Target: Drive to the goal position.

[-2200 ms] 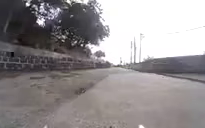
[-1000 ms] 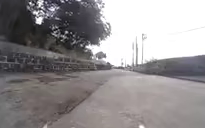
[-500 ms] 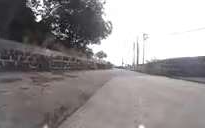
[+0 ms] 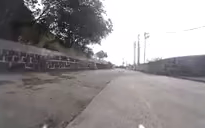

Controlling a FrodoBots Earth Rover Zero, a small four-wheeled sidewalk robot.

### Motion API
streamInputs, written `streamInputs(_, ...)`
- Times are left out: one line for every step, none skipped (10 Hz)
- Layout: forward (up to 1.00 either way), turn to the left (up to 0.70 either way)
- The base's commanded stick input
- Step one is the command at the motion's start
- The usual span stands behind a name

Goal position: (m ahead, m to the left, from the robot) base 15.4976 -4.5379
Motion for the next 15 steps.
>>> streamInputs(0.70, 0.00)
streamInputs(0.70, 0.00)
streamInputs(0.70, 0.00)
streamInputs(0.70, 0.00)
streamInputs(0.70, 0.00)
streamInputs(0.70, 0.00)
streamInputs(0.70, 0.00)
streamInputs(0.70, 0.00)
streamInputs(0.70, 0.00)
streamInputs(0.70, 0.00)
streamInputs(0.70, 0.00)
streamInputs(0.70, 0.00)
streamInputs(0.70, 0.00)
streamInputs(0.70, 0.00)
streamInputs(0.70, 0.00)
